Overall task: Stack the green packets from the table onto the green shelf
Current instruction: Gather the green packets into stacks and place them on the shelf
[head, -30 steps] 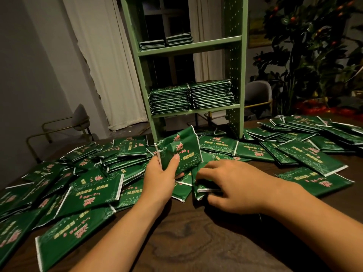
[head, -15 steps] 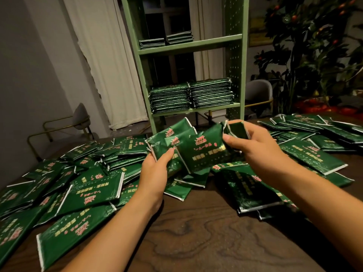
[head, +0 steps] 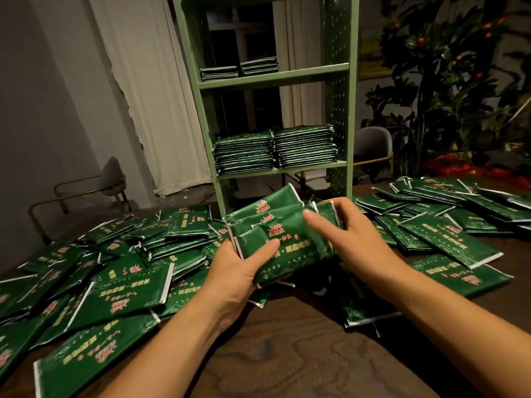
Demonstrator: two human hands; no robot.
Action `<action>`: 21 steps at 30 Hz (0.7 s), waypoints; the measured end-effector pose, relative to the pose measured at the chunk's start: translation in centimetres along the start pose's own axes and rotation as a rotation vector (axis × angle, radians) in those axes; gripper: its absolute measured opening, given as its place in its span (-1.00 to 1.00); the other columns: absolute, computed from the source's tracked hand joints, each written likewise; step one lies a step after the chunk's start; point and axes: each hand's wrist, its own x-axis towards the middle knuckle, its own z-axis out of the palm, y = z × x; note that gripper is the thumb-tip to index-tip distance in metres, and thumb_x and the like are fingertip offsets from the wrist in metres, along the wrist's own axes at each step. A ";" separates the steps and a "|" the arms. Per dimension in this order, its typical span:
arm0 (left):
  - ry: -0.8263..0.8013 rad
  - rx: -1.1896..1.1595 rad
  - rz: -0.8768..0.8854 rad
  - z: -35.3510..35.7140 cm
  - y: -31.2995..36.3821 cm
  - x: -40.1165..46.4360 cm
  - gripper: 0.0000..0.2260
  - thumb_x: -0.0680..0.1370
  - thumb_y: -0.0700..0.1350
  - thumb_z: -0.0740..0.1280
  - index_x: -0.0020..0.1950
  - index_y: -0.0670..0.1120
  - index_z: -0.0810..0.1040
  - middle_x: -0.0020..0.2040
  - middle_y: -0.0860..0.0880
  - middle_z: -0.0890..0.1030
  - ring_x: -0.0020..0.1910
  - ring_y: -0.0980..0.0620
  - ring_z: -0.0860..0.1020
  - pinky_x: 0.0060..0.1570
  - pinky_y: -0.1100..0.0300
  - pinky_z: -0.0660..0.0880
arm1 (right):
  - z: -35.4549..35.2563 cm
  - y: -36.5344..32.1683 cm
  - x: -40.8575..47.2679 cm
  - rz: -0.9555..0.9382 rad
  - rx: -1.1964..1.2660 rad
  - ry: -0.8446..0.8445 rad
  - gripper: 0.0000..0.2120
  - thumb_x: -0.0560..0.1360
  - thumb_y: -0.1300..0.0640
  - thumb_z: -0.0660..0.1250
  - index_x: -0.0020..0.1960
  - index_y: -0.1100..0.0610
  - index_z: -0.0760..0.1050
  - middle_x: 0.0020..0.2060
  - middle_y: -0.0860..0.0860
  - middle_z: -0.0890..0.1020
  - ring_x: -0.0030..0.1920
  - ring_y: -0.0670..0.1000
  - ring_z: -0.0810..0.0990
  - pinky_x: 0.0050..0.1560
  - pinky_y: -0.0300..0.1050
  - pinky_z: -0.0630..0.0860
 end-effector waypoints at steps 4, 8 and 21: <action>0.027 0.101 0.035 0.0 -0.1 -0.1 -0.59 0.31 -0.20 0.53 0.14 -0.22 0.65 0.05 -0.23 0.72 0.06 -0.23 0.69 0.21 -0.19 0.56 | -0.4 0.5 0.1 0.017 -0.128 -0.056 -0.56 0.37 0.04 0.59 0.16 0.01 0.49 0.00 -0.12 0.72 -0.01 -0.16 0.69 0.11 -0.04 0.63; 0.044 -0.011 -0.030 0.4 1.0 -0.6 -0.67 0.54 0.03 0.37 0.20 -0.13 0.65 0.10 -0.18 0.71 0.09 -0.14 0.70 0.13 -0.13 0.62 | -0.4 0.7 0.4 -0.061 -0.126 -0.102 -0.63 0.47 0.22 0.50 0.22 0.03 0.51 0.06 -0.12 0.71 0.07 -0.17 0.67 0.19 -0.10 0.59; 0.040 -0.035 -0.020 0.0 1.7 -0.7 -0.58 0.45 0.01 0.39 0.24 -0.16 0.57 0.12 -0.16 0.71 0.13 -0.13 0.68 0.07 -0.07 0.64 | -0.6 1.3 0.7 -0.099 -0.217 -0.043 -0.75 0.43 0.02 0.51 0.11 0.00 0.67 0.03 -0.14 0.72 0.10 -0.17 0.65 0.23 0.02 0.57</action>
